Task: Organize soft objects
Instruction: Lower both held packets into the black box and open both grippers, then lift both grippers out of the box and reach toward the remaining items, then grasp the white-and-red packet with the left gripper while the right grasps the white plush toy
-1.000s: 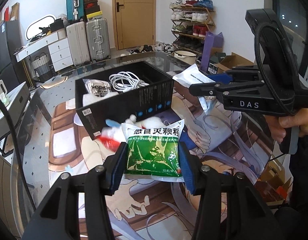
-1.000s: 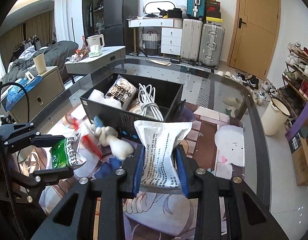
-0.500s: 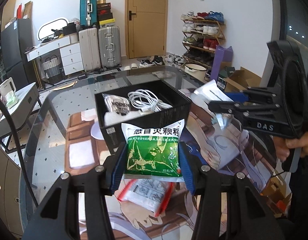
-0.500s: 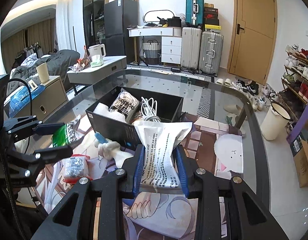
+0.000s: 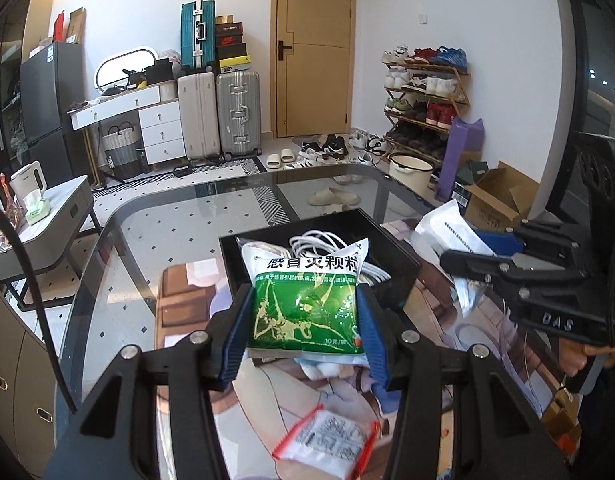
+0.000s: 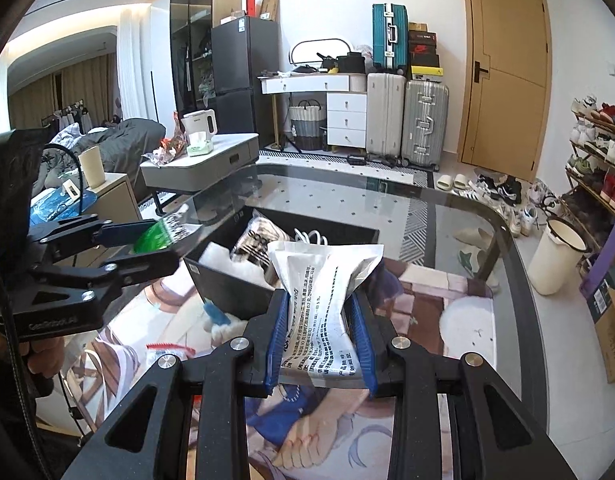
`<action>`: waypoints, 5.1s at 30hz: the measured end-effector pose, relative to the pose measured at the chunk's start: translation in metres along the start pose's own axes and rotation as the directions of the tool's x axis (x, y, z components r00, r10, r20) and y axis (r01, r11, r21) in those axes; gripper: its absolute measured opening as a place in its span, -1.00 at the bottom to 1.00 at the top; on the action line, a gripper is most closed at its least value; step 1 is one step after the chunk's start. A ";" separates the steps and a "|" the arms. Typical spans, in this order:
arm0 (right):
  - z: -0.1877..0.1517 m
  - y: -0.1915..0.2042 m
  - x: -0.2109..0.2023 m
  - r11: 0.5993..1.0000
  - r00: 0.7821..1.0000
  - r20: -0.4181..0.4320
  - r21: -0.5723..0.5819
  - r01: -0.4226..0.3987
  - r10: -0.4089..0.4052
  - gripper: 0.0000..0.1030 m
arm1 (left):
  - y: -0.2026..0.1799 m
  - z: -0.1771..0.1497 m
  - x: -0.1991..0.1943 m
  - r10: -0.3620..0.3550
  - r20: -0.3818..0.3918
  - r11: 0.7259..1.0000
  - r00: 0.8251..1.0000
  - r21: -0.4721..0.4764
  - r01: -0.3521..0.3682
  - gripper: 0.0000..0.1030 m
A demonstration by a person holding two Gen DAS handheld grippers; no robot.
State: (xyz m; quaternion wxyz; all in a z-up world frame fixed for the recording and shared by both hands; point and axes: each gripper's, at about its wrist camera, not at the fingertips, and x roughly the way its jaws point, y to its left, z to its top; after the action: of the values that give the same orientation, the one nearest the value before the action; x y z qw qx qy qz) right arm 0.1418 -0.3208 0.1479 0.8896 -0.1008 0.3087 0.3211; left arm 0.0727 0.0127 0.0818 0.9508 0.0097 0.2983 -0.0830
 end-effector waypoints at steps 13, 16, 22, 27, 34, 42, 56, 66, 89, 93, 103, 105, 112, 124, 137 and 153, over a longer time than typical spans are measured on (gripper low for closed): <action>0.024 0.005 0.026 1.000 0.999 0.026 0.008 -0.023 0.023 -0.39 | 0.011 0.016 0.031 0.021 0.002 1.000 1.000 -0.011 -0.021 -0.05; 0.029 0.005 0.034 0.999 0.999 0.027 0.017 -0.032 0.032 -0.39 | 0.015 0.019 0.040 0.029 -0.002 0.999 1.000 -0.019 -0.029 -0.05; 0.038 0.004 0.055 0.999 0.999 0.013 0.010 -0.044 0.044 -0.39 | 0.020 0.022 0.054 0.037 -0.012 0.999 0.999 -0.031 -0.037 -0.05; 0.044 -0.001 0.077 0.999 0.999 -0.013 0.008 -0.040 0.041 -0.39 | 0.023 0.021 0.065 0.045 -0.025 0.999 0.999 -0.025 -0.045 -0.04; 0.045 -0.012 0.105 0.999 0.998 -0.053 0.021 -0.043 0.044 -0.39 | 0.023 0.018 0.080 0.053 -0.045 0.998 0.998 -0.016 -0.054 -0.04; 0.046 -0.017 0.131 0.998 0.996 -0.083 0.055 -0.032 0.037 -0.39 | 0.025 0.019 0.089 0.065 -0.056 0.998 0.996 -0.011 -0.066 -0.04; 0.047 -0.023 0.149 0.997 0.994 -0.107 0.076 -0.005 0.013 -0.17 | 0.014 0.019 0.091 0.055 -0.053 0.998 0.997 0.014 -0.054 -0.04; 0.043 -0.018 0.123 0.996 0.995 -0.043 0.011 0.088 -0.088 0.40 | 0.014 0.016 0.094 0.050 -0.061 0.999 0.997 0.025 -0.048 -0.02; 0.007 -0.031 0.049 0.992 0.999 -0.003 0.120 0.050 -0.050 0.99 | 0.027 0.002 0.051 0.039 -0.043 0.996 0.998 -0.074 -0.042 1.00; 0.005 -0.025 0.048 0.992 0.999 -0.014 0.121 0.031 -0.030 0.99 | 0.027 -0.008 0.041 0.047 -0.047 0.996 0.998 -0.071 -0.050 1.00; 0.000 -0.013 0.046 0.996 0.998 -0.061 0.092 0.016 -0.010 0.99 | 0.021 -0.034 0.025 0.062 -0.073 0.996 0.995 -0.064 -0.067 1.00; -0.002 -0.011 0.048 0.996 0.998 -0.069 0.091 0.009 -0.003 0.99 | 0.018 -0.039 0.025 0.068 -0.081 0.995 0.994 -0.062 -0.073 1.00; -0.010 -0.002 0.051 0.997 0.996 -0.094 0.071 0.001 0.006 0.99 | 0.007 -0.051 0.025 0.082 -0.102 0.995 0.991 -0.043 -0.087 1.00; -0.014 0.002 0.050 0.997 0.994 -0.110 0.072 -0.008 0.016 0.99 | 0.002 -0.062 0.020 0.083 -0.117 0.995 0.990 -0.052 -0.089 1.00; -0.026 0.005 0.052 0.998 0.991 -0.134 0.063 -0.011 0.019 0.99 | -0.008 -0.074 0.015 0.042 -0.148 0.999 0.988 -0.006 -0.044 1.00; -0.031 0.011 0.063 0.998 0.985 -0.169 0.049 -0.026 0.033 0.99 | -0.020 -0.089 0.024 0.014 -0.225 0.998 0.974 0.057 -0.001 1.00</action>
State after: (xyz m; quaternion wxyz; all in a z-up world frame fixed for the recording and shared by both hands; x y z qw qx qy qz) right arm 0.1579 -0.2917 0.0847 0.8573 -0.1026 0.3923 0.3172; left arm 0.0384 -0.0041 -0.0038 0.9104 0.0472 0.4019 -0.0861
